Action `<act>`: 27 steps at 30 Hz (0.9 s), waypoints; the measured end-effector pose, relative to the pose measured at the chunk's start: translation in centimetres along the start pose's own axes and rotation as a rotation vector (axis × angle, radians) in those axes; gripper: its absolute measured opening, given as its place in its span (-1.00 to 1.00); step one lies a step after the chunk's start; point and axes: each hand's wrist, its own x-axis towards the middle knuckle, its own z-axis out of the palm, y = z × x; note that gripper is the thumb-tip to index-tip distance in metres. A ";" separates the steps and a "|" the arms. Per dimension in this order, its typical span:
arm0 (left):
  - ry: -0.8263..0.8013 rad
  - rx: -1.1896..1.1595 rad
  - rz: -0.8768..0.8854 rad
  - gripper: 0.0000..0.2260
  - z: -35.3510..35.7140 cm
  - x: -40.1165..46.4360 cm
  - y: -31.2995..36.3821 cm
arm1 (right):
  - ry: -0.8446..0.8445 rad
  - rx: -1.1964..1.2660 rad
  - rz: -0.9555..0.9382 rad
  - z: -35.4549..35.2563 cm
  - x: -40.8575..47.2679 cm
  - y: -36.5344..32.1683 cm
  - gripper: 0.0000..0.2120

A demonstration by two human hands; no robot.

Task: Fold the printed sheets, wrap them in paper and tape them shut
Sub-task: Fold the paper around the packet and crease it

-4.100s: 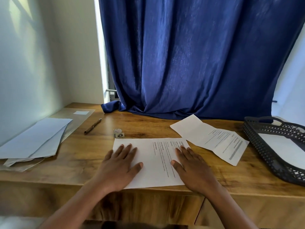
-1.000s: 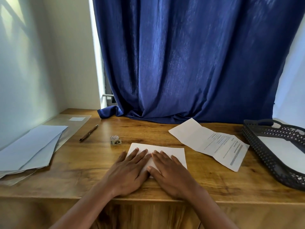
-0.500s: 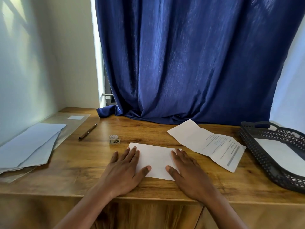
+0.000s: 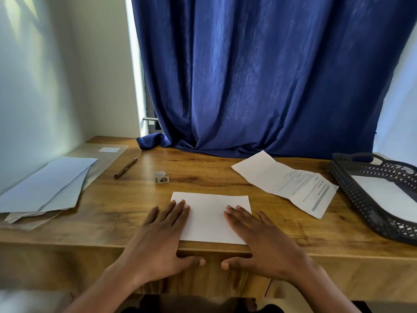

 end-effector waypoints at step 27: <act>0.372 -1.339 0.022 -0.67 -10.0 -0.9 -2.8 | 0.551 0.988 0.119 -10.2 -2.4 1.6 -0.77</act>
